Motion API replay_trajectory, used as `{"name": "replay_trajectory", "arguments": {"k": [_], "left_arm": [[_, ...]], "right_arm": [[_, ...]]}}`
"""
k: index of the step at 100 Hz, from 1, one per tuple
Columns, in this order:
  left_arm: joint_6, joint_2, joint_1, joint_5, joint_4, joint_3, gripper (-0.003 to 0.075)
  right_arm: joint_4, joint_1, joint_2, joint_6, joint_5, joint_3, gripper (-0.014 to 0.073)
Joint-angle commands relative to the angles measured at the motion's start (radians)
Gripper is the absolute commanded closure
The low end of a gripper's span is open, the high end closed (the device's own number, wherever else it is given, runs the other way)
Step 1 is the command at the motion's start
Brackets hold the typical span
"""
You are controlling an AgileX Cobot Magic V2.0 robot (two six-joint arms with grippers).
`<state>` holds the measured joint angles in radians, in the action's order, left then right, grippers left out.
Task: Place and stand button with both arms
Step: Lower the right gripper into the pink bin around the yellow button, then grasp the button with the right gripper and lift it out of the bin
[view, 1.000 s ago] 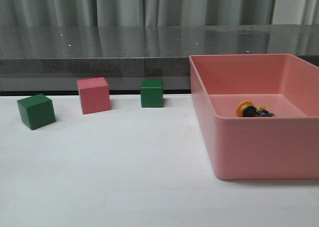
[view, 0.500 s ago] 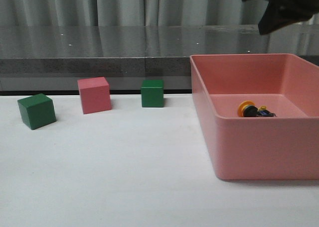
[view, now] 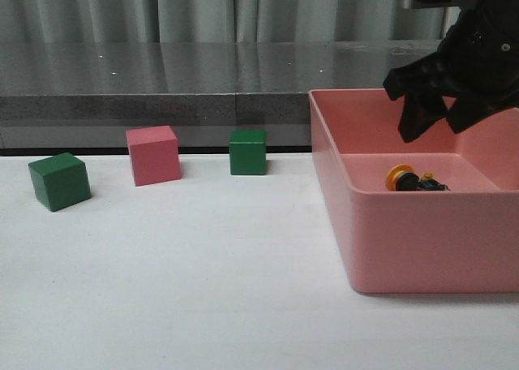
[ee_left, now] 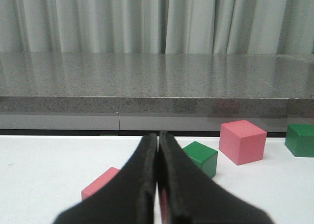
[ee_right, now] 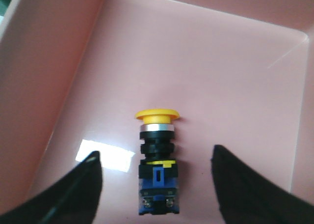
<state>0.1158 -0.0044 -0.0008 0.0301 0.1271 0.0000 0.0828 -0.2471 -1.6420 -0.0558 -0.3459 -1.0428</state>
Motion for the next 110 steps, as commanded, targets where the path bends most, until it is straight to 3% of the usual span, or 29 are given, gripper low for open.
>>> {"name": "replay_trajectory", "arguments": {"k": [1,43,53,65,73,100,110], "left_arm": [[0.006,-0.032,-0.001,-0.084,-0.002,0.045,0.0740],[0.006,-0.032,-0.001,-0.084,-0.002,0.045,0.0740],[0.006,-0.032,-0.001,-0.084,-0.002,0.045,0.0740],[0.006,-0.032,-0.001,-0.084,-0.002,0.045,0.0740],[0.006,-0.032,-0.001,-0.084,-0.002,0.045,0.0740],[0.006,-0.032,-0.001,-0.084,-0.002,0.045,0.0740],[0.006,-0.032,-0.001,-0.084,-0.002,0.045,0.0740]], "right_arm": [[0.054,-0.002,0.010,0.011,0.050,-0.033,-0.0041],[0.104,0.001,-0.147,0.011,0.069,-0.033,-0.0031],[0.104,0.001,-0.148,0.011,0.059,-0.033,0.0111],[0.104,0.001,-0.133,0.011,0.041,-0.034,0.0477],[0.104,0.001,-0.103,0.011,0.026,-0.036,0.0667],[0.098,-0.050,0.064,0.013,-0.087,-0.182,0.0655],[0.098,-0.127,0.079,0.143,-0.177,-0.270,0.0655]]}}
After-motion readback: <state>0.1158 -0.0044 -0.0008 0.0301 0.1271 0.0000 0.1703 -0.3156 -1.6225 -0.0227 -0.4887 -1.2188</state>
